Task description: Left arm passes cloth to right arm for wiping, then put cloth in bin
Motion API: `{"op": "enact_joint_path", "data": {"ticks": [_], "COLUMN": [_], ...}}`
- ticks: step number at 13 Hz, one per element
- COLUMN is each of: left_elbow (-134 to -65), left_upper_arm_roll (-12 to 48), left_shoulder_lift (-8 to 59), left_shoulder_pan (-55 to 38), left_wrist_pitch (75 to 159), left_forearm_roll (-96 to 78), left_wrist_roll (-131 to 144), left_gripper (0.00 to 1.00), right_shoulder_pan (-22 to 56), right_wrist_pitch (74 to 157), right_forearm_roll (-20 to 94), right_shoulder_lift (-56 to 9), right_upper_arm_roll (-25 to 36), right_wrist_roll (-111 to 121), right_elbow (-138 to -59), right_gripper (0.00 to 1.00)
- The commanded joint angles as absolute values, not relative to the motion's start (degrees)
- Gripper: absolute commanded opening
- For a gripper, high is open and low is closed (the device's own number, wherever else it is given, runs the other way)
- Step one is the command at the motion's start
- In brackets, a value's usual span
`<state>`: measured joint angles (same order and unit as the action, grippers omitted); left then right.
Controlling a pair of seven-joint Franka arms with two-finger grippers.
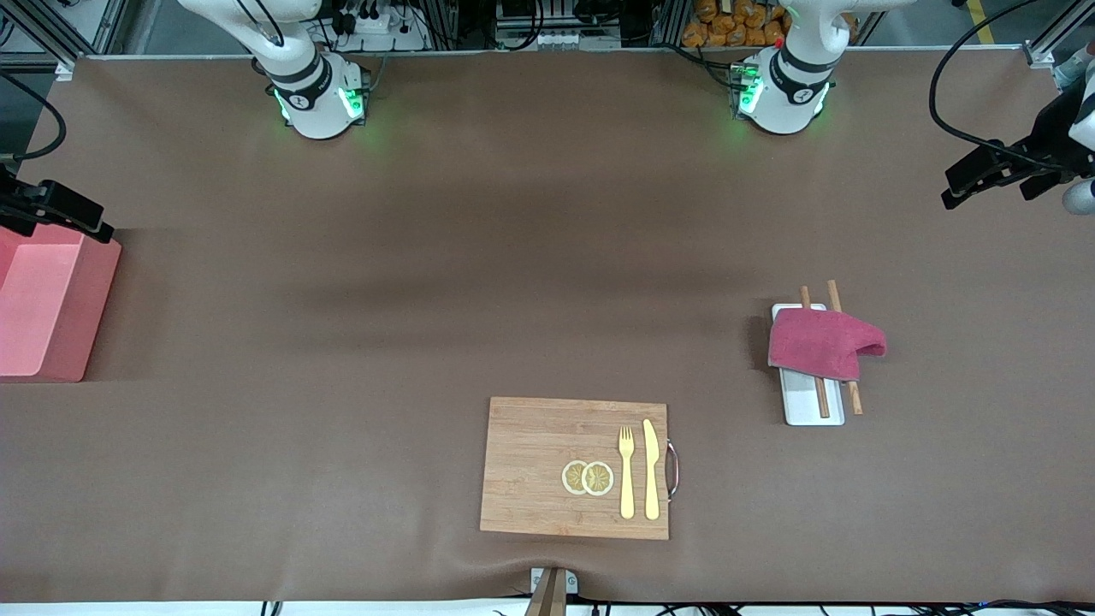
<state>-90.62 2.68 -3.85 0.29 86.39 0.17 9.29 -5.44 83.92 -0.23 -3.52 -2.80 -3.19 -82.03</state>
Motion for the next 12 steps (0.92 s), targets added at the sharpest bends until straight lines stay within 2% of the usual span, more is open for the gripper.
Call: {"op": "enact_joint_path", "data": {"ticks": [1,12], "left_elbow": [-90.7,-91.5], "left_upper_arm_roll": [2.5,3.0], "left_shoulder_lift": [-4.7,-2.8], "left_shoulder_pan": [0.3,0.5], "left_wrist_pitch": [85.6,84.6], "left_forearm_roll": [0.0,-0.6], "left_wrist_roll": [8.4,8.2], "left_gripper": [1.00,1.00], "right_shoulder_pan": [-5.3,-5.3], "right_wrist_pitch": [83.4,83.4], "right_forearm_roll": [-0.7,-0.8], "right_shoulder_lift": [-4.0,-4.0], "right_upper_arm_roll": [-2.7,-2.7], "right_wrist_roll": [-4.0,-4.0], "right_elbow": [-80.8,-80.8], "right_gripper": [1.00,1.00]}}
